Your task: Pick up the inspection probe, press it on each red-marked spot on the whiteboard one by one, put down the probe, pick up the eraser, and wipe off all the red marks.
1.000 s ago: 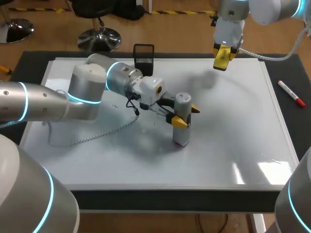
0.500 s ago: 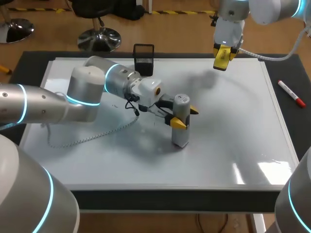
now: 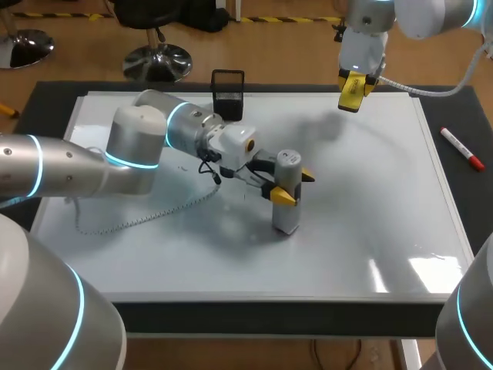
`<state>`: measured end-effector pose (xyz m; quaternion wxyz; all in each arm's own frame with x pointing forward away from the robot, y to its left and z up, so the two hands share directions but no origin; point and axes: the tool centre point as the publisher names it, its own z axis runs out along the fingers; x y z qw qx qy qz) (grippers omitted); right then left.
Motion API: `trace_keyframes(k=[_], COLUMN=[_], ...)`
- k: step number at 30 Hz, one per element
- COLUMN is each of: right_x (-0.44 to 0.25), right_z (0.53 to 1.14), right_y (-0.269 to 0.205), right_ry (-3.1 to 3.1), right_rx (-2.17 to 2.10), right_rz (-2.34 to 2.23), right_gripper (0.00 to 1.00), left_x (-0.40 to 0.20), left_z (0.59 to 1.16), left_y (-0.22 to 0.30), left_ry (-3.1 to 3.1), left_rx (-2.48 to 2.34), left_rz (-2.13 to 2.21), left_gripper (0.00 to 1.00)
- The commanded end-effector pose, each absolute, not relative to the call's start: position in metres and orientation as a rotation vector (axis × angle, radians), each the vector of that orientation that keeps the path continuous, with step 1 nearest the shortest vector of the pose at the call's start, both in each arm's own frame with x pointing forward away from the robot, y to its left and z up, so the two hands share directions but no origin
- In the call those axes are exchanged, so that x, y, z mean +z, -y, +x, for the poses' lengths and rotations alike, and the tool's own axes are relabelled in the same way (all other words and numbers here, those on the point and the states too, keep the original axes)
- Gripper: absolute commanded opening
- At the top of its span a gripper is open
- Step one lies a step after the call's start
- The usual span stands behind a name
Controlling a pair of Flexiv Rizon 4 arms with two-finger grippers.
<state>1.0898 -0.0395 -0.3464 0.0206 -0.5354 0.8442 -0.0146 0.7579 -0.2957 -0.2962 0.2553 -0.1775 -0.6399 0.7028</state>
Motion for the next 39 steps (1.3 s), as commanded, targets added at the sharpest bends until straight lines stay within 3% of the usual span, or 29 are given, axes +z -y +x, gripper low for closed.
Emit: trace_keyframes(k=[1, 22, 39], right_x=[-0.345, -0.345, -0.345], right_z=[1.090, 1.090, 1.090], right_y=[0.040, 0.040, 0.040], right_ry=[-2.618, -2.618, -2.618], right_rx=[-0.051, -0.051, -0.051], right_rz=[-1.664, -1.664, -1.664], right_gripper=[0.00, 0.00, 0.00], left_x=[-0.297, -0.245, -0.227], left_z=[0.759, 0.797, 0.852], left_y=[0.297, 0.283, 0.232], left_ry=[1.736, 1.836, 1.922], left_rx=[1.911, 1.965, 2.034], left_rz=[-0.487, -0.505, -0.429], left_gripper=[0.00, 0.00, 0.00])
